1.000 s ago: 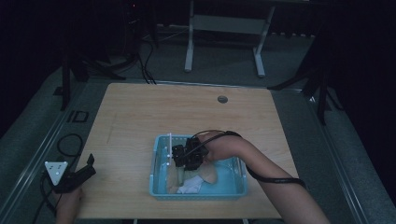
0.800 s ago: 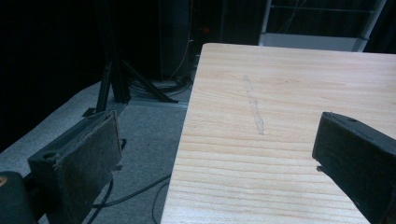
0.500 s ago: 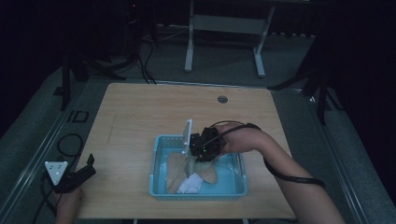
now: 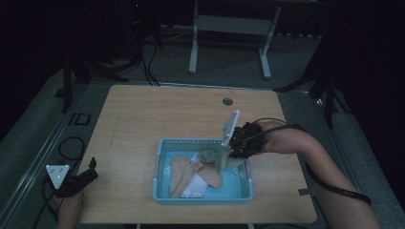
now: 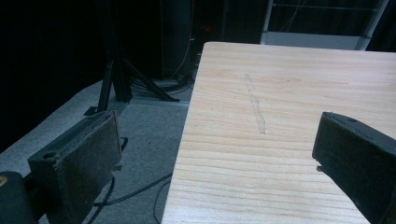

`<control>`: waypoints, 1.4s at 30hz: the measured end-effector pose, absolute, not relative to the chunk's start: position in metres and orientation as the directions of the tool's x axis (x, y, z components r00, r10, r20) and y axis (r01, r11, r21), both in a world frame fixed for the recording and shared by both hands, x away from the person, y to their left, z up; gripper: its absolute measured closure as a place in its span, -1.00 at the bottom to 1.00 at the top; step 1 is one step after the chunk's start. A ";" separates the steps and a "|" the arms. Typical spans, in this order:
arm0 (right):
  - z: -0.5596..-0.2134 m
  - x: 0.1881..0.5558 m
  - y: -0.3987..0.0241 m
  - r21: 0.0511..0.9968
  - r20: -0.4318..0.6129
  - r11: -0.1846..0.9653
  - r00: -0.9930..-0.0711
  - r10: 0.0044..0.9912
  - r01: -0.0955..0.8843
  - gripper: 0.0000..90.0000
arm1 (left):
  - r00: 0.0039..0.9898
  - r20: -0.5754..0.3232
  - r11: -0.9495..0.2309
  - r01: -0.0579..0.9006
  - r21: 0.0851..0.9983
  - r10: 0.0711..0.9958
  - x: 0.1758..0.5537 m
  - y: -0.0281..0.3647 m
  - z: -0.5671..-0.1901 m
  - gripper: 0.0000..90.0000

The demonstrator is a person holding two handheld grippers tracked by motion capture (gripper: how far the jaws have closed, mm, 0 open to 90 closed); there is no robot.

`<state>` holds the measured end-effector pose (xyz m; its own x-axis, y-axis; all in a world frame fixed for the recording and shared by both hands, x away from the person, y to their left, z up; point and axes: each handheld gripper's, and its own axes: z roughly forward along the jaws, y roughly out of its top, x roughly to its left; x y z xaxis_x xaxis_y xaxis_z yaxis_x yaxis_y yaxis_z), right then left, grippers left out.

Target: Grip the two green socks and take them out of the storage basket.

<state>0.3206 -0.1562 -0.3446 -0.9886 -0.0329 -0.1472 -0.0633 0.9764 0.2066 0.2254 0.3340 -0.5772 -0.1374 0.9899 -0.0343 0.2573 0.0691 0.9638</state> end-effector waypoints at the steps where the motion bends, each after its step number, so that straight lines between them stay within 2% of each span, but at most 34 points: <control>1: -0.343 0.321 -0.164 0.207 -0.150 0.977 -0.988 -0.023 -0.054 0.84 | -0.137 -0.033 0.068 0.258 0.964 0.990 0.226 0.334 -0.577 -0.97; 9: -0.340 0.317 -0.225 0.191 -0.146 0.980 -0.986 0.075 0.046 0.83 | -0.141 -0.030 0.066 0.262 0.963 0.990 0.226 0.334 -0.577 -0.97; 20: -0.352 0.311 -0.282 0.133 -0.116 0.979 -0.978 0.173 0.157 0.83 | -0.142 -0.026 0.063 0.265 0.962 0.990 0.226 0.334 -0.577 -0.97; 25: -0.378 0.314 -0.290 0.110 -0.069 0.982 -0.984 0.164 0.156 0.82 | -0.142 -0.024 0.061 0.266 0.962 0.990 0.226 0.334 -0.577 -0.97; 36: -0.466 0.328 -0.286 0.053 0.040 0.986 -0.987 0.156 0.158 0.77 | -0.142 -0.024 0.061 0.267 0.962 0.990 0.226 0.334 -0.577 -0.97; 42: -0.488 0.333 -0.287 0.058 0.059 0.980 -0.981 0.187 0.190 0.73 | -0.142 -0.024 0.062 0.267 0.962 0.990 0.226 0.334 -0.577 -0.97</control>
